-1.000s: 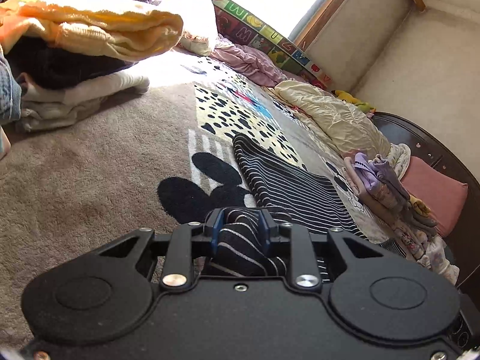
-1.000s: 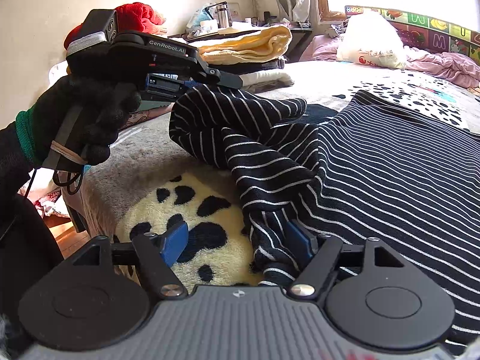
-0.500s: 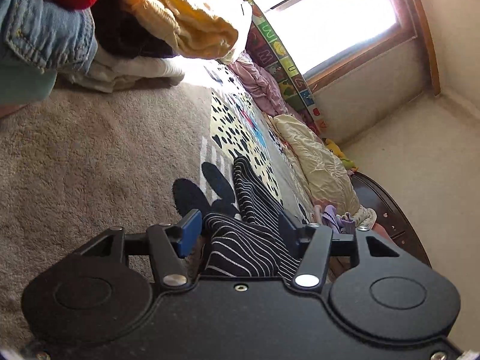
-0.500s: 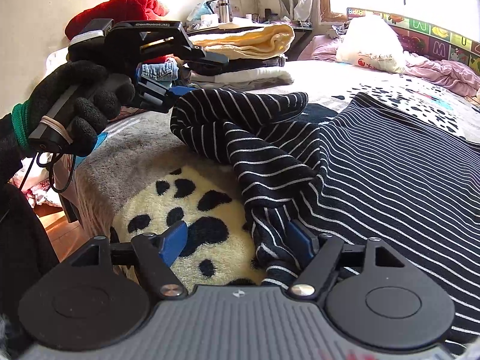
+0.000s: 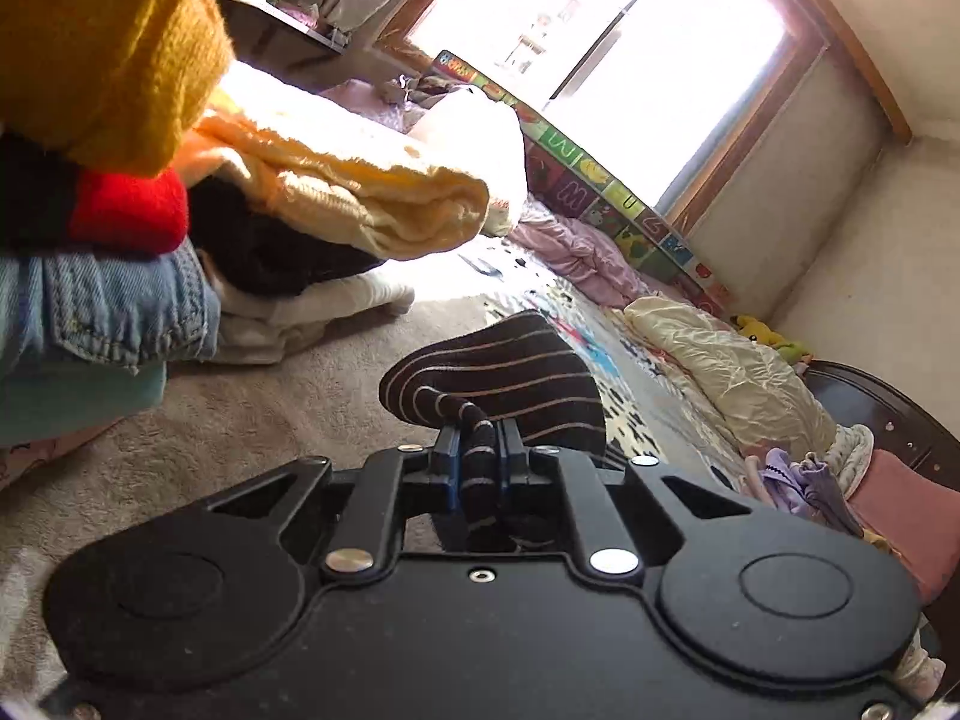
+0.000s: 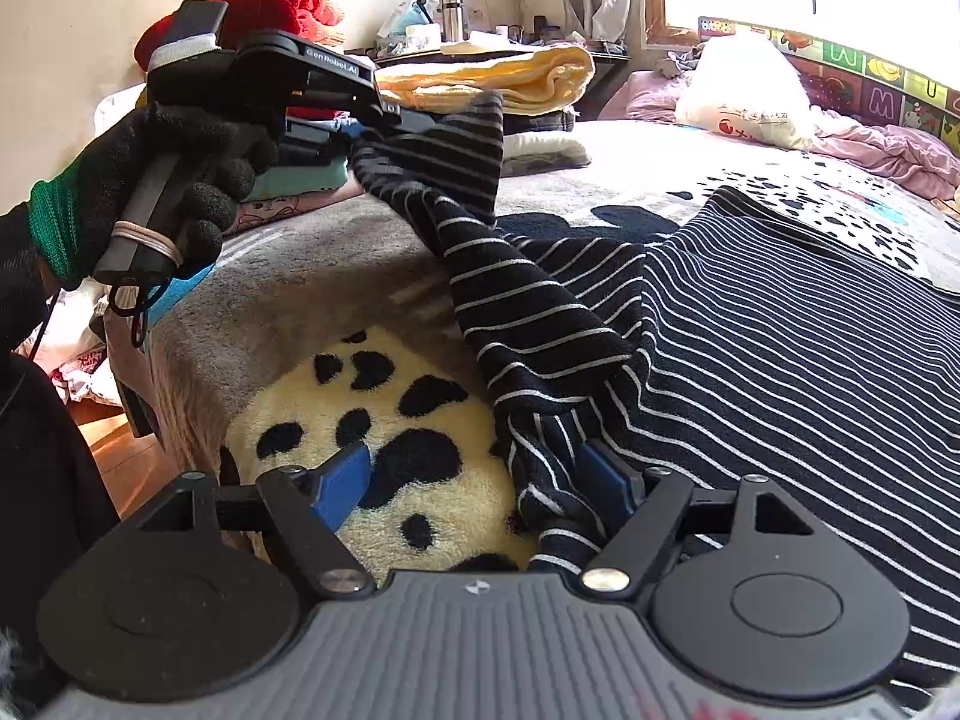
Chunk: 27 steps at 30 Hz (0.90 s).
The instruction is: Fold clothes
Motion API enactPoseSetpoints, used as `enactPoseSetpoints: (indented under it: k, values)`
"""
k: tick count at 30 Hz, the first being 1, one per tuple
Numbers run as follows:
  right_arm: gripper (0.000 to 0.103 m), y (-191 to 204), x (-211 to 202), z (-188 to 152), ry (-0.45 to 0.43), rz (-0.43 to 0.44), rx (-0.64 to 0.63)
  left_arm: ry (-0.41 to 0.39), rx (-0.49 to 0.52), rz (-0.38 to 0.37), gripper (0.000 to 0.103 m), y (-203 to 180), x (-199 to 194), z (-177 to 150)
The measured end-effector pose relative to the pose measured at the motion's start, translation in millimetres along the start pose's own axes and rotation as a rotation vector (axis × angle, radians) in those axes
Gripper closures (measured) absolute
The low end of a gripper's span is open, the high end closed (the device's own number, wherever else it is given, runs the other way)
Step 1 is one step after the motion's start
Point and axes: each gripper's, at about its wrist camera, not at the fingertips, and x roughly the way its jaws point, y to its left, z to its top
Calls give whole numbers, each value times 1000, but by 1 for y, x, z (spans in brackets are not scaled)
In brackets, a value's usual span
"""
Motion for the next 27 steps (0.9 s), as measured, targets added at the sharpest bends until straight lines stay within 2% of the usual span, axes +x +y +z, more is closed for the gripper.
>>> enactPoseSetpoints:
  k: [1,6,10,13,14,15,17,19,20,22,24,25,27]
  values:
    - [26,1,0,0,2,-2,-6,29,-23,21,71,6,2,-1]
    - [27,5,-6,1,7,-16,-21,80,-128,71,69,28,3,-7]
    - [27,7,-8,0,7,-24,-37,72,-258,41,69,43,5,-8]
    - [27,8,-9,-1,10,-24,-49,74,-342,-14,70,51,13,-10]
    - [26,8,-9,-2,10,-24,-54,50,-324,-21,77,46,10,-9]
    - [26,8,-9,-2,11,-24,-58,10,-285,-19,99,39,5,-6]
    - [25,9,-9,-3,13,-24,-66,-101,-187,-11,99,20,-12,1]
    - [25,9,-9,-4,14,-24,-75,-277,-42,4,99,-8,-45,12]
    - [25,10,-9,-5,15,-24,-79,-314,4,35,99,-15,-53,15]
    - [25,10,-9,-6,16,-24,-88,-287,81,187,99,-15,-45,8]
    - [25,10,-9,-7,18,-24,-96,-197,127,342,99,-9,-29,1]
    - [25,11,-9,-7,19,-24,-101,-168,133,388,99,-5,-23,-2]
    - [25,11,-11,-8,23,-24,-111,-150,126,398,99,1,-21,-3]
